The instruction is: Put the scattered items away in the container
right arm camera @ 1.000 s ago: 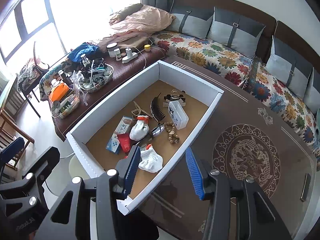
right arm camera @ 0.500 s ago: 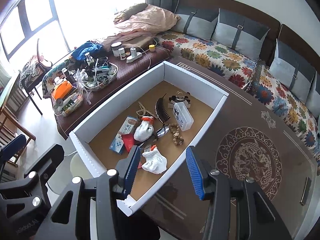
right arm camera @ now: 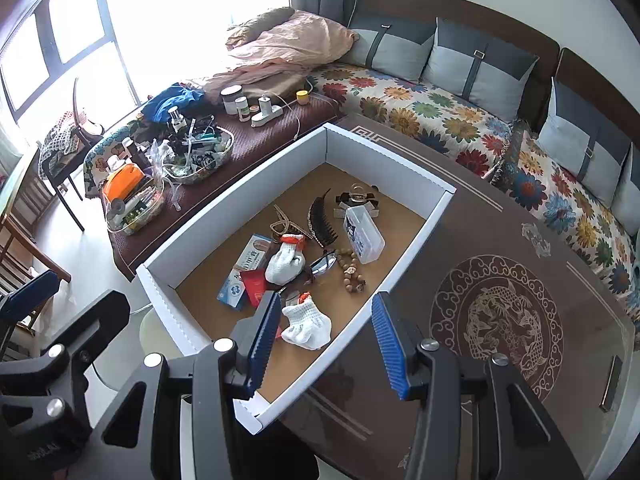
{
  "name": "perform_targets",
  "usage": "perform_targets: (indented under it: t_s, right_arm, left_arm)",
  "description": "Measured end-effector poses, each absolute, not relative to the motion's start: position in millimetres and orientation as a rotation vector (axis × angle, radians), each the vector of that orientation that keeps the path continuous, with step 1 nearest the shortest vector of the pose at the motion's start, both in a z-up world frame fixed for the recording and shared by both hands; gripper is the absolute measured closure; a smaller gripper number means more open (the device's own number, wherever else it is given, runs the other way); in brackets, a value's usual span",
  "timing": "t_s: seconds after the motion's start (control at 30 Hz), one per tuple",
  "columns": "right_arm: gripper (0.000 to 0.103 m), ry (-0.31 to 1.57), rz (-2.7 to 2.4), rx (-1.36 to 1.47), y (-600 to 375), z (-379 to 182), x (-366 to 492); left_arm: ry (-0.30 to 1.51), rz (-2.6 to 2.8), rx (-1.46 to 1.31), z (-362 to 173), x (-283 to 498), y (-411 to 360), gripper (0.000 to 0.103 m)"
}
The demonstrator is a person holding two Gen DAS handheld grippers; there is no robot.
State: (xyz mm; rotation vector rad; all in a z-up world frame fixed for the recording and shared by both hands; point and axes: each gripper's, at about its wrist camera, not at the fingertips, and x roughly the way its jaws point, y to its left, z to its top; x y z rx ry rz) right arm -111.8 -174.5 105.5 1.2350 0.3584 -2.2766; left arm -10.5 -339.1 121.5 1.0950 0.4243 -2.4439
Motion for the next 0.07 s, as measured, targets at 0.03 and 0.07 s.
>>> perform_targets:
  t_s: [0.03, 0.07]
  right_arm:
    - [0.054, 0.357, -2.277, 1.235, -174.2, 105.2, -112.3]
    - [0.054, 0.355, -2.278, 1.236, -173.8, 105.1, -113.0]
  left_arm:
    - [0.419, -2.446, 1.084, 122.7, -10.3, -339.2, 0.000]
    - [0.413, -2.447, 1.073, 123.9, -10.1, -339.3, 0.000]
